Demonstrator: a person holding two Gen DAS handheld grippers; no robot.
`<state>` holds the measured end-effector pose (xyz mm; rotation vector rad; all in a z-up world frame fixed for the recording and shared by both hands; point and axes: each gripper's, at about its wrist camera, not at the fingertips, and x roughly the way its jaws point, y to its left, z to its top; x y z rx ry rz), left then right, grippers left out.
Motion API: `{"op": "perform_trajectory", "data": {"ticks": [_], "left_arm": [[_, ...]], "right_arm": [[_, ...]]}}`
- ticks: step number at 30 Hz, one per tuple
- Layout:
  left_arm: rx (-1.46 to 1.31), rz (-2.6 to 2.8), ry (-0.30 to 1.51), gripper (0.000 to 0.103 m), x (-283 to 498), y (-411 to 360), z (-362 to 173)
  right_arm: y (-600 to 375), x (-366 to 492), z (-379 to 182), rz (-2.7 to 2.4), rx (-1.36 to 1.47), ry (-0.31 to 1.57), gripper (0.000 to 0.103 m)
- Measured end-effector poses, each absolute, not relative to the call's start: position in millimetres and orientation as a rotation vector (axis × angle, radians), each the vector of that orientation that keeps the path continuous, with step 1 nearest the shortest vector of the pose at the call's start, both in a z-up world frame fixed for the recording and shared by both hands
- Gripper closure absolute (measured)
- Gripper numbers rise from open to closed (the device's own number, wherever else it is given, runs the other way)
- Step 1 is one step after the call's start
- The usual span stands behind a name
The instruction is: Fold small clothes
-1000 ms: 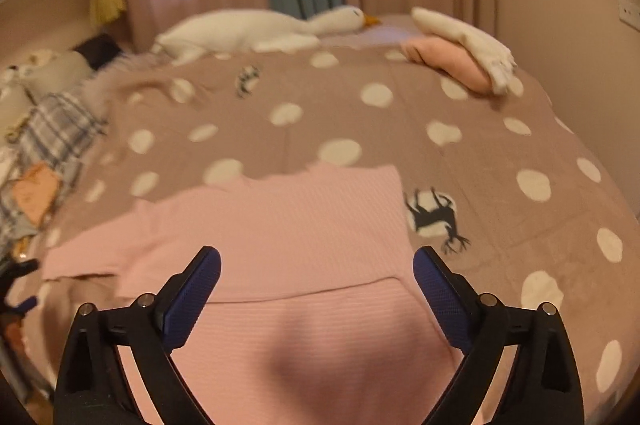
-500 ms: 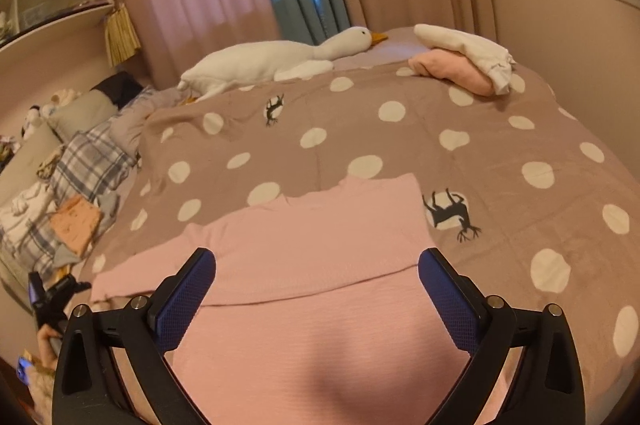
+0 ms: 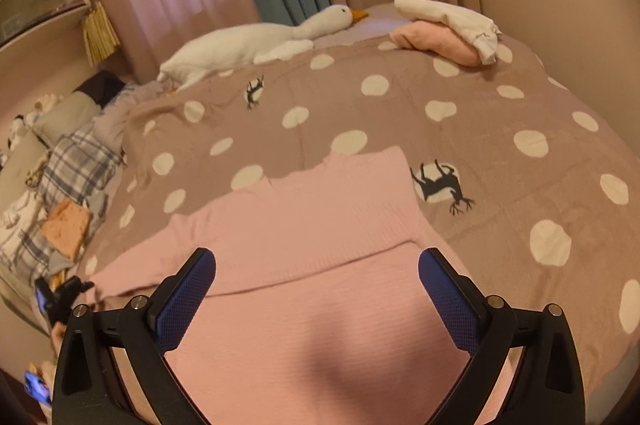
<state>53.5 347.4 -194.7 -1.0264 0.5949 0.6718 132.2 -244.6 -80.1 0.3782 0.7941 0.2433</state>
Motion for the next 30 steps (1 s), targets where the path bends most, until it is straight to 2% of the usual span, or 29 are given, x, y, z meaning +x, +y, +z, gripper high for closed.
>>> {"op": "perform_trajectory", "data": {"ticks": [1, 2, 16, 30], "left_arm": [[-1.038, 0.67, 0.598, 0.093, 54.7, 348.5, -197.1], [-1.041, 0.669, 0.597, 0.096, 55.3, 348.5, -197.6], [-0.859, 0.622, 0.513, 0.098, 68.4, 305.7, -119.4], [-0.705, 0.37, 0.496, 0.098, 106.7, 227.0, -57.4]], "right_arm": [[-244.2, 131.5, -80.9, 0.244, 0.376, 0.796, 0.002], [-244.0, 131.0, -81.2, 0.246, 0.375, 0.798, 0.003], [-259.8, 122.0, -78.8, 0.226, 0.398, 0.773, 0.002], [-277.0, 110.2, -77.6, 0.203, 0.43, 0.746, 0.002]]}}
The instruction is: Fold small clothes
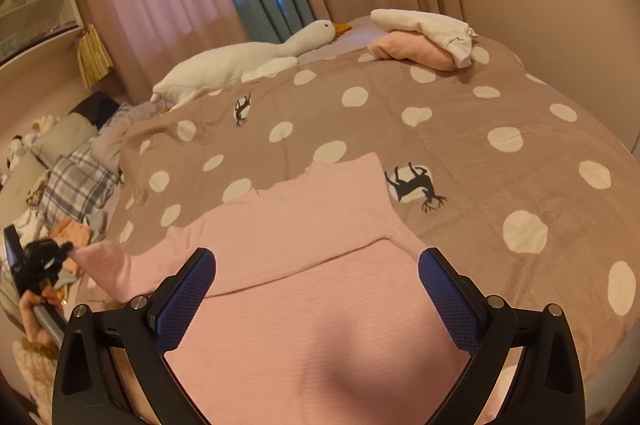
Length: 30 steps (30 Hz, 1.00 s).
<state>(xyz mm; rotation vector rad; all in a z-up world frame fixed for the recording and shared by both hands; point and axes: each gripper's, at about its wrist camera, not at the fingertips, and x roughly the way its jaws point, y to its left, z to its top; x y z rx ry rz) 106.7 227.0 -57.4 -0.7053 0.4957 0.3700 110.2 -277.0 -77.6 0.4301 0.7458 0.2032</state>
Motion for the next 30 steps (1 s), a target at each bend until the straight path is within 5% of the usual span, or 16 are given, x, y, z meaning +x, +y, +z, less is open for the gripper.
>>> {"op": "perform_trajectory", "data": {"ticks": [14, 30], "left_arm": [[-0.538, 0.15, 0.616, 0.097, 151.9, 130.3, -61.7], [-0.434, 0.03, 0.892, 0.096, 196.7, 49.8, -139.0]], "right_arm": [[-290.9, 105.7, -82.1, 0.183, 0.465, 0.743, 0.002], [-298.2, 108.0, -95.6, 0.18, 0.486, 0.788, 0.002]]}}
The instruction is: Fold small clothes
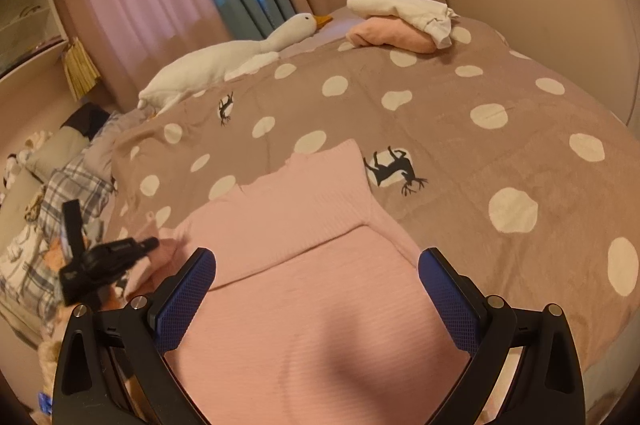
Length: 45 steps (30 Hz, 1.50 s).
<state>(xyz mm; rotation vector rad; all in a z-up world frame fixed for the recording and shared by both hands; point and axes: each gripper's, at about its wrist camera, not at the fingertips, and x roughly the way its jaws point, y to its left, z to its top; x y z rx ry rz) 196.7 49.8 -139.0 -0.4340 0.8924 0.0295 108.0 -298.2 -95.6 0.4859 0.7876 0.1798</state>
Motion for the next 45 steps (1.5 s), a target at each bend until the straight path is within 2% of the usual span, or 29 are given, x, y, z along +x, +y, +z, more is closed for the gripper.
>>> {"op": "perform_trajectory", "data": {"ticks": [6, 8, 9, 10, 12, 16, 19, 24, 29, 31, 34, 37, 45], "left_arm": [[-0.413, 0.038, 0.968, 0.096, 202.2, 42.6, -160.8], [-0.424, 0.028, 0.983, 0.091, 201.6, 44.4, -163.3], [-0.428, 0.022, 0.991, 0.082, 201.3, 44.1, -164.4], [-0.43, 0.016, 0.998, 0.067, 199.8, 44.3, -164.3], [-0.434, -0.007, 0.99, 0.054, 195.1, 44.5, -159.9], [-0.461, -0.034, 0.955, 0.032, 181.1, 51.7, -140.0], [-0.523, -0.025, 0.895, 0.021, 163.5, 71.6, -119.8], [-0.586, 0.069, 0.813, 0.02, 128.2, 116.4, -96.1], [-0.573, 0.218, 0.791, 0.02, 92.9, 151.8, -95.6], [-0.569, 0.266, 0.79, 0.02, 80.4, 163.3, -99.4], [-0.591, 0.306, 0.797, 0.02, 64.2, 179.1, -105.1], [-0.617, 0.332, 0.796, 0.02, 52.5, 192.2, -108.7], [-0.639, 0.37, 0.799, 0.02, 36.1, 205.7, -113.4]], "right_arm": [[-289.5, 112.9, -102.4, 0.203, 0.467, 0.819, 0.002], [-285.7, 115.7, -104.9, 0.22, 0.472, 0.834, 0.002], [-283.7, 116.4, -105.7, 0.232, 0.474, 0.838, 0.003], [-280.9, 118.3, -106.5, 0.245, 0.474, 0.845, 0.003], [-275.9, 121.1, -106.3, 0.264, 0.467, 0.851, 0.003], [-263.5, 129.9, -104.3, 0.307, 0.445, 0.861, 0.003], [-252.6, 138.9, -100.9, 0.355, 0.426, 0.869, 0.003], [-227.1, 160.4, -97.5, 0.466, 0.418, 0.891, 0.003], [-182.7, 195.6, -107.9, 0.611, 0.425, 0.978, 0.018], [-162.0, 209.3, -120.1, 0.683, 0.455, 1.044, 0.032], [-131.8, 225.5, -140.0, 0.728, 0.465, 1.136, 0.041], [-102.9, 232.9, -155.3, 0.735, 0.421, 1.198, 0.044], [-61.9, 238.1, -177.1, 0.675, 0.295, 1.261, 0.044]]}}
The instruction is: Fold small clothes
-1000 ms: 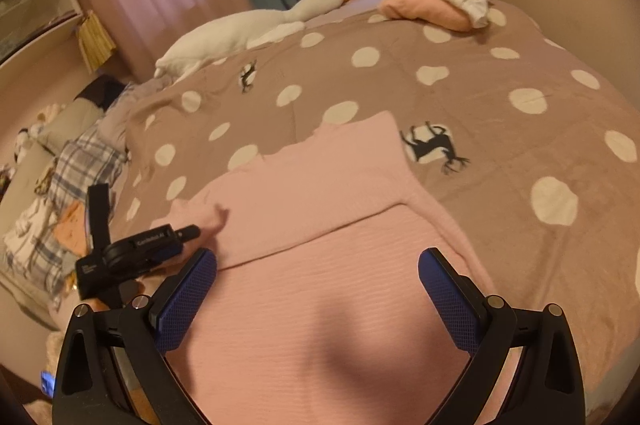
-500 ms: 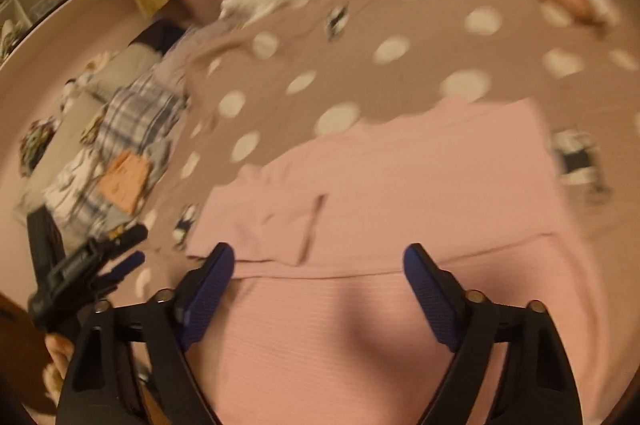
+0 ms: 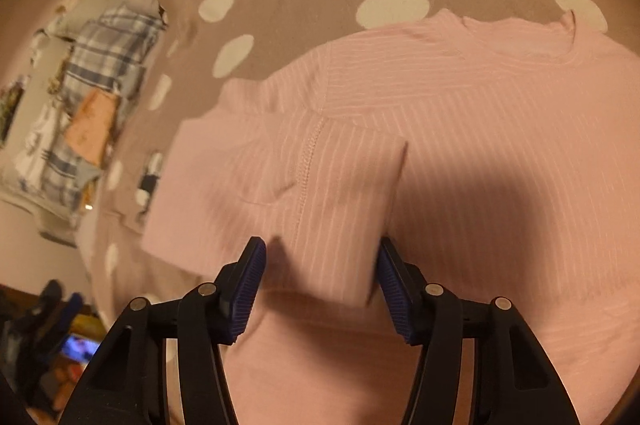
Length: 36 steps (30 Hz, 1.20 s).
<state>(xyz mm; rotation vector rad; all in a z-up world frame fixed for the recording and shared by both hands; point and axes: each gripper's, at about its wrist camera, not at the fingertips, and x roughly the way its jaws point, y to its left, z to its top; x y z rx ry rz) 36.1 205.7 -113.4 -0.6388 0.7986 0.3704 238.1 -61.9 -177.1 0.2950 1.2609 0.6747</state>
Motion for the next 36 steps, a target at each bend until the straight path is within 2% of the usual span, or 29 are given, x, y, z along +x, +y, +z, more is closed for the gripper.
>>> {"op": "perform_trajectory", "data": {"ticks": [2, 3, 4, 6, 7, 12, 24, 36], "left_arm": [[-0.634, 0.379, 0.803, 0.02, 35.0, 206.2, -114.5], [-0.632, 0.378, 0.804, 0.02, 34.9, 205.9, -115.0], [-0.634, 0.377, 0.805, 0.02, 35.2, 206.6, -115.7], [-0.636, 0.373, 0.807, 0.02, 35.2, 206.0, -115.6], [-0.633, 0.37, 0.805, 0.02, 35.3, 205.2, -115.0], [-0.618, 0.355, 0.8, 0.02, 37.9, 200.5, -111.7], [-0.625, 0.313, 0.798, 0.02, 49.8, 192.9, -104.8], [-0.611, 0.222, 0.794, 0.021, 75.8, 175.6, -86.7]], "right_arm": [[-55.0, 234.1, -172.5, 0.643, 0.224, 1.223, 0.052], [-51.4, 230.7, -169.3, 0.616, 0.171, 1.2, 0.064], [-49.9, 232.0, -168.6, 0.606, 0.142, 1.187, 0.071], [-49.3, 229.4, -164.5, 0.618, 0.112, 1.168, 0.083], [-49.9, 227.9, -161.2, 0.627, 0.107, 1.163, 0.085], [-61.4, 223.6, -129.2, 0.636, 0.055, 1.081, 0.087], [-88.3, 221.3, -8.0, 0.619, -0.015, 0.75, 0.088], [-108.8, 228.6, 24.2, 0.519, -0.037, 0.662, 0.089]]}}
